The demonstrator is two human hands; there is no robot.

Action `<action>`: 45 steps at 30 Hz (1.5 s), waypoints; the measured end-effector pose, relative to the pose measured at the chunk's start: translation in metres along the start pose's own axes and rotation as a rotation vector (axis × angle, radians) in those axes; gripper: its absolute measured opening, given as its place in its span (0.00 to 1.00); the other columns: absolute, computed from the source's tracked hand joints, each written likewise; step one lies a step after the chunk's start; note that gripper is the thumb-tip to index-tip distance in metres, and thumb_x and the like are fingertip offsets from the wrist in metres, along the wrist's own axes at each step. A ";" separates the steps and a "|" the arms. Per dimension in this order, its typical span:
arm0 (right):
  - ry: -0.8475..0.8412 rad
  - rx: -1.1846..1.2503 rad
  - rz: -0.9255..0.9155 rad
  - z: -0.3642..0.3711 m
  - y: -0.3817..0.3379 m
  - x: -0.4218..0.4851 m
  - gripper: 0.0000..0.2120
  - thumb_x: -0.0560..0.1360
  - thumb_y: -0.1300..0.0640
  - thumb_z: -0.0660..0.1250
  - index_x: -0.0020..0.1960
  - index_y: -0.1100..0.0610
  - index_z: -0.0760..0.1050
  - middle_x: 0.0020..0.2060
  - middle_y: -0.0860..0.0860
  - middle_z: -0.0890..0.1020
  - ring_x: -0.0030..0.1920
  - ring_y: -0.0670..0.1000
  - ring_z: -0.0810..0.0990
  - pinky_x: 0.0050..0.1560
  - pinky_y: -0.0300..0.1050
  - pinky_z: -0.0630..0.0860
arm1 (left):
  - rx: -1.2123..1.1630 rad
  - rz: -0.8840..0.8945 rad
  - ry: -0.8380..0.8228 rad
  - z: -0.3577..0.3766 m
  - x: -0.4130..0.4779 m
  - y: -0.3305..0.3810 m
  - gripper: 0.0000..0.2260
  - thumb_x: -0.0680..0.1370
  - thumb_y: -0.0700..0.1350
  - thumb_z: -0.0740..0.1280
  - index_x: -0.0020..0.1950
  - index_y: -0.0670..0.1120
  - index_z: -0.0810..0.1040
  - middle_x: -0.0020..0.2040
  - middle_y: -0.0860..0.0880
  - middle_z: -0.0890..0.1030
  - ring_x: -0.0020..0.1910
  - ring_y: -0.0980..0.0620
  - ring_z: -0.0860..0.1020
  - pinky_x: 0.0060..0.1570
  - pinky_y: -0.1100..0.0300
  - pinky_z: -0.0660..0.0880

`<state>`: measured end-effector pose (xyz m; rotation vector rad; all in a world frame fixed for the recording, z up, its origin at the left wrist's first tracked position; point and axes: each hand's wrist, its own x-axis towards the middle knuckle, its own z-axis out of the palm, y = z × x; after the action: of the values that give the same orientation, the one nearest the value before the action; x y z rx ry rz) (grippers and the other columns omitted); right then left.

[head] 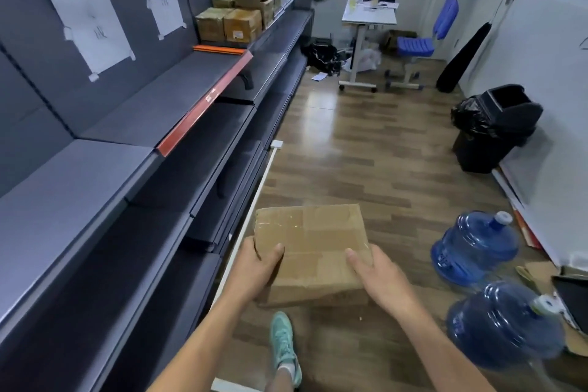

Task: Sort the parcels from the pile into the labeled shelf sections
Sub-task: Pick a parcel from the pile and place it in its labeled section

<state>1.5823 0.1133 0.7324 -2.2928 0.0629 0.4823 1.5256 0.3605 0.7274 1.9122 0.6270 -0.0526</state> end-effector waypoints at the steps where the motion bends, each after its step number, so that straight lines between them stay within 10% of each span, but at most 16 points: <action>1: 0.004 0.001 0.002 -0.002 -0.008 0.019 0.24 0.79 0.34 0.59 0.66 0.49 0.73 0.61 0.49 0.82 0.63 0.54 0.79 0.62 0.51 0.74 | -0.009 0.007 -0.007 0.001 0.022 0.006 0.14 0.79 0.57 0.71 0.60 0.56 0.71 0.55 0.59 0.81 0.52 0.62 0.79 0.42 0.67 0.72; 14: -0.038 -0.028 0.056 -0.006 -0.131 0.259 0.39 0.78 0.31 0.58 0.79 0.55 0.62 0.73 0.55 0.73 0.73 0.57 0.70 0.72 0.51 0.67 | 0.003 -0.065 -0.027 -0.034 0.279 0.086 0.23 0.79 0.61 0.69 0.68 0.51 0.70 0.56 0.57 0.80 0.55 0.54 0.80 0.59 0.51 0.78; 23: -0.092 -0.002 0.007 -0.006 -0.185 0.380 0.21 0.78 0.35 0.62 0.62 0.49 0.75 0.59 0.49 0.83 0.60 0.52 0.79 0.58 0.47 0.73 | 0.013 -0.127 0.012 -0.047 0.389 0.118 0.22 0.79 0.61 0.68 0.68 0.52 0.69 0.57 0.55 0.80 0.57 0.52 0.80 0.61 0.46 0.78; 45: -0.122 0.052 -0.083 -0.086 -0.308 0.732 0.17 0.78 0.34 0.61 0.58 0.44 0.75 0.51 0.41 0.82 0.51 0.42 0.80 0.48 0.44 0.74 | -0.002 -0.134 0.094 -0.018 0.721 0.273 0.22 0.78 0.63 0.68 0.66 0.53 0.69 0.54 0.57 0.79 0.53 0.53 0.80 0.58 0.44 0.79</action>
<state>2.3475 0.3420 0.7351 -2.2013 -0.0782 0.5694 2.2631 0.5846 0.7380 1.8770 0.8179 -0.0475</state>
